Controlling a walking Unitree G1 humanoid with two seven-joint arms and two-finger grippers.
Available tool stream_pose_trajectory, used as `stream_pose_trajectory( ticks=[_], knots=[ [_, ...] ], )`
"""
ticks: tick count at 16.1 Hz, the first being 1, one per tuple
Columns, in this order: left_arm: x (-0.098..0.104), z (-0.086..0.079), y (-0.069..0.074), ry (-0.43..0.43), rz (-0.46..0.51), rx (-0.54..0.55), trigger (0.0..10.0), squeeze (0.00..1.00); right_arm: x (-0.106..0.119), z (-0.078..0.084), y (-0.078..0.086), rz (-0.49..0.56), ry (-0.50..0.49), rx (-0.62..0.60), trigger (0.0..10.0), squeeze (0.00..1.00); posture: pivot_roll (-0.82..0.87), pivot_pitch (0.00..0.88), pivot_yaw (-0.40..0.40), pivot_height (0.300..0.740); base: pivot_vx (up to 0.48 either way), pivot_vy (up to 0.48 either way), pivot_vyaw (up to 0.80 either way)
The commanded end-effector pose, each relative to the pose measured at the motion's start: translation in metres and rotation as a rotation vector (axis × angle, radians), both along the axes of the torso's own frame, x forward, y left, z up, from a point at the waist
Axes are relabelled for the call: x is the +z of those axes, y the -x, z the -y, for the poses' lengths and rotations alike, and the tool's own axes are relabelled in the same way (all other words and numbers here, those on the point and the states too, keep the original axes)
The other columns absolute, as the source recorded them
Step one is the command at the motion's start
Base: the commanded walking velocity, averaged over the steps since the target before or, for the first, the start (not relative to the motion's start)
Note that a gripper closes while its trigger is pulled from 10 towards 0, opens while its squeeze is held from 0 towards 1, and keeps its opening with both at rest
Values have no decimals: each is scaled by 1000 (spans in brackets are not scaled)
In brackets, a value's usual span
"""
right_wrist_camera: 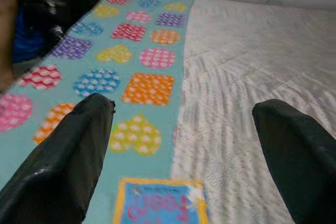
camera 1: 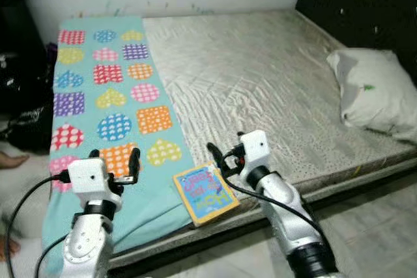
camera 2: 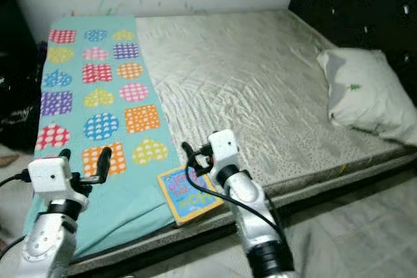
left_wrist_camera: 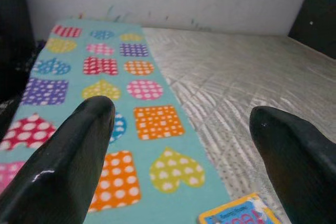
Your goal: Clean up the room
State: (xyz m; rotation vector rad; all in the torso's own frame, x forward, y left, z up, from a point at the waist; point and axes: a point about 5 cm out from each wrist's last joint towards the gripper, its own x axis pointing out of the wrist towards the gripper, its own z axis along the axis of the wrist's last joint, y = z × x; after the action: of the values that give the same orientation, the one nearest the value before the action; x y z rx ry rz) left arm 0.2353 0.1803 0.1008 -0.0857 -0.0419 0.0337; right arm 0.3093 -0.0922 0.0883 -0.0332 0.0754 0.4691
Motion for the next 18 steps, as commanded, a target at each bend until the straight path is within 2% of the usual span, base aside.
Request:
stream_pose_trajectory(
  ticks=[1, 5, 8, 18],
  knots=[
    [-5, 3, 2, -8, -27, -8, 10000, 0, -1, 5, 1, 4, 10, -15, 10000, 0, 44, 119, -114, 740, 0, 0, 800],
    [-5, 2, 1, -11, -26, -8, 10000, 0, -1, 4, 0, 2, 7, -13, 10000, 0, 47, 115, -116, 740, 0, 0, 750],
    [-4, 3, 0, -12, -25, -12, 10000, 0, -1, 4, 0, 1, 5, -12, 10000, 0, 48, 110, -117, 740, 0, -84, 0],
    [-5, 4, -2, -12, -22, -18, 10000, 0, -2, 3, -2, -5, 1, -2, 10000, 0, 50, 102, -120, 740, 0, -314, 0]
  ],
)
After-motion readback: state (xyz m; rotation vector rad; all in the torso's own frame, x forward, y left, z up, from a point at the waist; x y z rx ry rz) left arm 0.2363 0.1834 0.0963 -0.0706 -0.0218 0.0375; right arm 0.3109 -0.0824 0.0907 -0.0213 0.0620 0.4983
